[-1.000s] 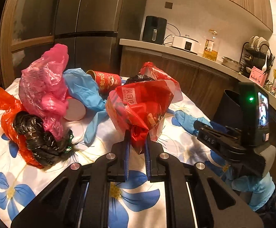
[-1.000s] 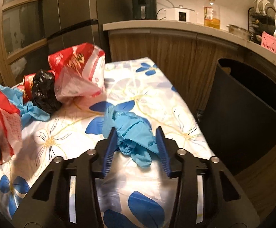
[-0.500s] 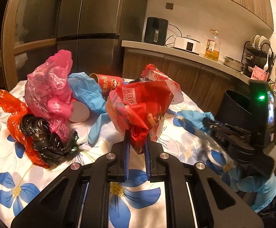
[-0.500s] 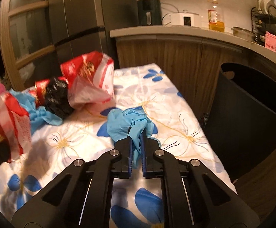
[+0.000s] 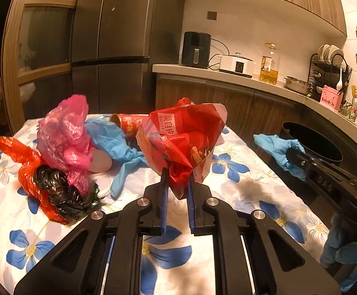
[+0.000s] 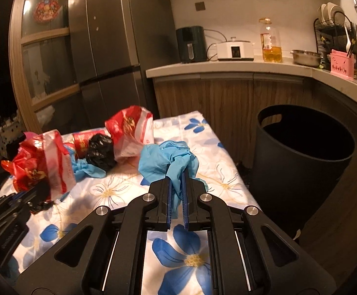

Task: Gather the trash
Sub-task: 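Carry the red-and-white bag and blue glove over the black bin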

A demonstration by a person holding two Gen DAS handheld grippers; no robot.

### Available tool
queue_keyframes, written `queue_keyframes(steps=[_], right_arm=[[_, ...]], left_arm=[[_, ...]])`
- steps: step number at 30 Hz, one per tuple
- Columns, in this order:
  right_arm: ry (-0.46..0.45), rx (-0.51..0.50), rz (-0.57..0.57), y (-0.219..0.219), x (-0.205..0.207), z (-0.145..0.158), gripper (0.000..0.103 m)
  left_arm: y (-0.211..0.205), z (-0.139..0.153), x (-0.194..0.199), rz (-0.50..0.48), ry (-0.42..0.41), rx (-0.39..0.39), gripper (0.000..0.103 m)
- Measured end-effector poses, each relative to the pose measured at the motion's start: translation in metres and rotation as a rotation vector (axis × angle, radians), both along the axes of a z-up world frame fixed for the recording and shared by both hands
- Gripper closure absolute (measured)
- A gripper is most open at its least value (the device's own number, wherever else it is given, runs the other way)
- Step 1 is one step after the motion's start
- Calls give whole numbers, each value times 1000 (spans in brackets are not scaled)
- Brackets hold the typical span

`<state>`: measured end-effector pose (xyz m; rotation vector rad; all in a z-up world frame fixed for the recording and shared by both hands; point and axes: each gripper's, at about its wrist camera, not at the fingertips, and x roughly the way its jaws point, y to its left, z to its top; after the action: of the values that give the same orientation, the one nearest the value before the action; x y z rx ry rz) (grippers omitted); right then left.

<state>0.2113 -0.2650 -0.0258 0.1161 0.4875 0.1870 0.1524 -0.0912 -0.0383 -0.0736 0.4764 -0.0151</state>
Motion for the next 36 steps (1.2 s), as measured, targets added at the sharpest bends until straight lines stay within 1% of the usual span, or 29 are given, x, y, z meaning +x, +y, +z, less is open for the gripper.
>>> queue_keyframes(steps=[9,16,29,36], right_arm=[[-72,7,-36,-27,-24,26,96],[-95,4,-79,-49,-33,37,96],[-148,-11,-177,-94,-32,59,96],[-167,-27,-235,-116,-25,65,96]], left_arm=[[-29,18,3,-54,-28,4,90],[-56,31,14,-97,-52,10,90],[-110,53,39,-200,-98,23,90],[-141,62,53,-259,-118,32,90]])
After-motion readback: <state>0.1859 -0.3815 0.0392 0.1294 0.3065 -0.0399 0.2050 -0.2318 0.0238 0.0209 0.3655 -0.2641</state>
